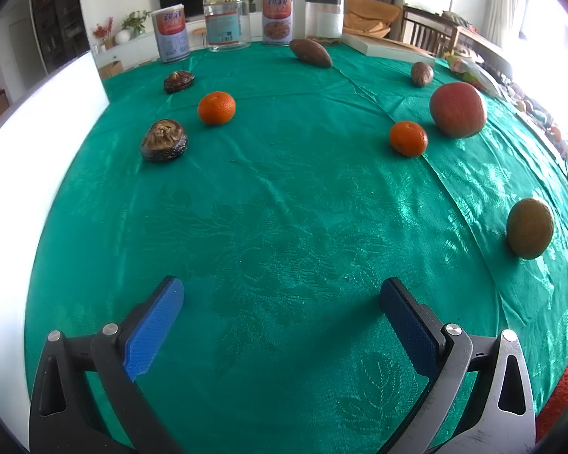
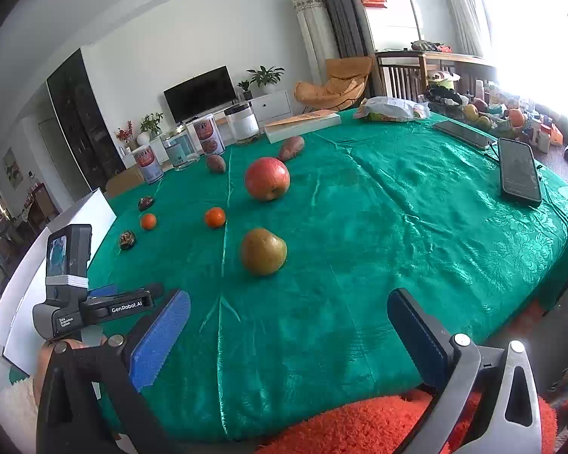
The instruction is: Organize fruits
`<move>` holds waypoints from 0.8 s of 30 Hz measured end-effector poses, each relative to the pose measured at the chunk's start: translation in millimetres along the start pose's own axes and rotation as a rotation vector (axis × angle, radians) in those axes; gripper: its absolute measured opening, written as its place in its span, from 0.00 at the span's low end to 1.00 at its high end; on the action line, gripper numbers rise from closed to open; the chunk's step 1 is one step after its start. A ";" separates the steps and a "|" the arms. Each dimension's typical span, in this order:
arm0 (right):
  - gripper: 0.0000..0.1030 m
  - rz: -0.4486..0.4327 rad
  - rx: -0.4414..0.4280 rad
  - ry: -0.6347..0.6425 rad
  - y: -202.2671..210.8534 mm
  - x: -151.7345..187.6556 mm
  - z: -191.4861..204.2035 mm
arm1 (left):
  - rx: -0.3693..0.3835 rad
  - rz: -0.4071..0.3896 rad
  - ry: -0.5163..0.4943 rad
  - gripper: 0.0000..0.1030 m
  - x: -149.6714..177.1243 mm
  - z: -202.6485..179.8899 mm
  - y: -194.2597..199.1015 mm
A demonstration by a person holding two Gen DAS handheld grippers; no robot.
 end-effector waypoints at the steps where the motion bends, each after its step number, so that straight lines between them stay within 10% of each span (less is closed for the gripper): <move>1: 1.00 0.002 0.001 0.000 -0.5 0.0 -0.5 | 0.000 0.000 0.000 1.00 0.1 -0.1 0.1; 24: 1.00 0.011 -0.002 -0.006 -1.6 0.1 -1.8 | 0.000 0.000 0.000 1.00 0.0 0.0 0.0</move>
Point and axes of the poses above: each gripper's, at about its wrist camera, not at the fingertips, and y roughly against the way its jaws point, z to its left, x to its underside, the point moved 7 cm from there along -y, roughly the way its jaws point, and after that the axes turned 8 degrees about -y, right-handed, at the moved point
